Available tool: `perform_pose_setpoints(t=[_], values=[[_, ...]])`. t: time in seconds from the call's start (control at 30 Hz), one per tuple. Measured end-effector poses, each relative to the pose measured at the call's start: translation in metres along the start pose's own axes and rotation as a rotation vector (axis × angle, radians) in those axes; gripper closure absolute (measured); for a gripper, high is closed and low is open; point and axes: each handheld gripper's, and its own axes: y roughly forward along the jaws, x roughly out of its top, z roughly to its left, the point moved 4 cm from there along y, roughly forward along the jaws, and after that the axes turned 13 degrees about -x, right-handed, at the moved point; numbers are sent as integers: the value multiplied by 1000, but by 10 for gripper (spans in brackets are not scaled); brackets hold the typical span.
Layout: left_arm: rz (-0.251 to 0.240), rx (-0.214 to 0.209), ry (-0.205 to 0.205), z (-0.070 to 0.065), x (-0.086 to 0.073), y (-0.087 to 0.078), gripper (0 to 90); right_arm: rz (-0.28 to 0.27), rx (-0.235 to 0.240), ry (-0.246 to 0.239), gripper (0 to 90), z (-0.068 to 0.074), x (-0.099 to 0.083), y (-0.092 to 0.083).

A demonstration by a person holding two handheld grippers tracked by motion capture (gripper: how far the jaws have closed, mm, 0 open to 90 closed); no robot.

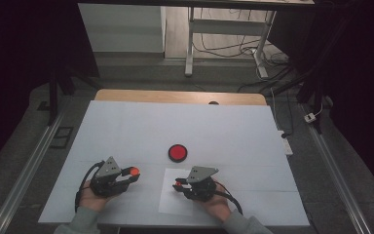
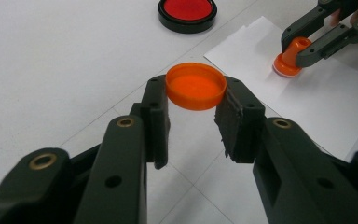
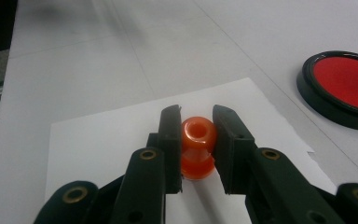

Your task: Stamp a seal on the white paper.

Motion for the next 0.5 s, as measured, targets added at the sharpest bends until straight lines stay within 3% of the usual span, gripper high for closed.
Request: perform_pose_setpoints(t=[0.5], values=[[-4, -1, -1, 0, 0, 0, 651, 2, -3, -6, 732, 0, -1, 0]])
